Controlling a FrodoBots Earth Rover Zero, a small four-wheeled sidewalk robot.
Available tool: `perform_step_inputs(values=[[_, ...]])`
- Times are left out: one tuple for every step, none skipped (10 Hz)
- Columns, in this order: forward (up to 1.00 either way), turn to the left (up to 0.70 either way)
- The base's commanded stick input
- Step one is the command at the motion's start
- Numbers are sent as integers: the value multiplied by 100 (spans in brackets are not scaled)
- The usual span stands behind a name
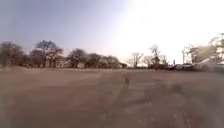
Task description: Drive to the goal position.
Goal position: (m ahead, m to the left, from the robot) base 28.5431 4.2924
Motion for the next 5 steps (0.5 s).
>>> perform_step_inputs(values=[[70,0],[70,0],[70,0],[70,0],[70,0]])
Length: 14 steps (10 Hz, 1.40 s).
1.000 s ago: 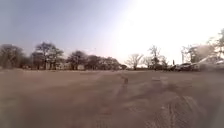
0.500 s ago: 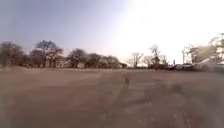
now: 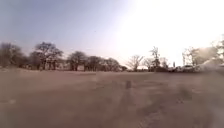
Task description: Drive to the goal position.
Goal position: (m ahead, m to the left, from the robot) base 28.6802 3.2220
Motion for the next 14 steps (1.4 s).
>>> perform_step_inputs(values=[[70,0],[70,0],[70,0],[70,0],[70,0],[70,0],[70,0],[70,0],[70,0],[70,0],[70,0],[70,0],[70,0],[70,0]])
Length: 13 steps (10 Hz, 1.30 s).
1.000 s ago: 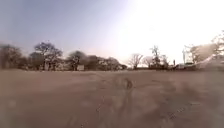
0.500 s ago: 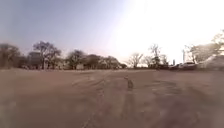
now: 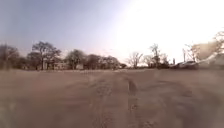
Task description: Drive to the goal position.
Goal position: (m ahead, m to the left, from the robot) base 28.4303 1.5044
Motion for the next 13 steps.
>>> perform_step_inputs(values=[[70,0],[70,0],[70,0],[70,0],[70,0],[70,0],[70,0],[70,0],[70,0],[70,0],[70,0],[70,0],[70,0]])
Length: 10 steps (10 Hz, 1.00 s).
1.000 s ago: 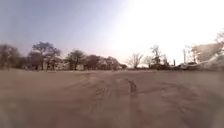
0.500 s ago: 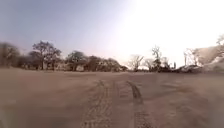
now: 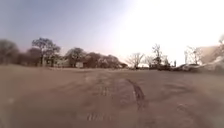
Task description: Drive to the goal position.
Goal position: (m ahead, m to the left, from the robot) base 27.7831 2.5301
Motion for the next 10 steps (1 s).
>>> perform_step_inputs(values=[[70,0],[70,0],[70,0],[70,0],[70,0],[70,0],[70,0],[70,0],[70,0],[70,0]])
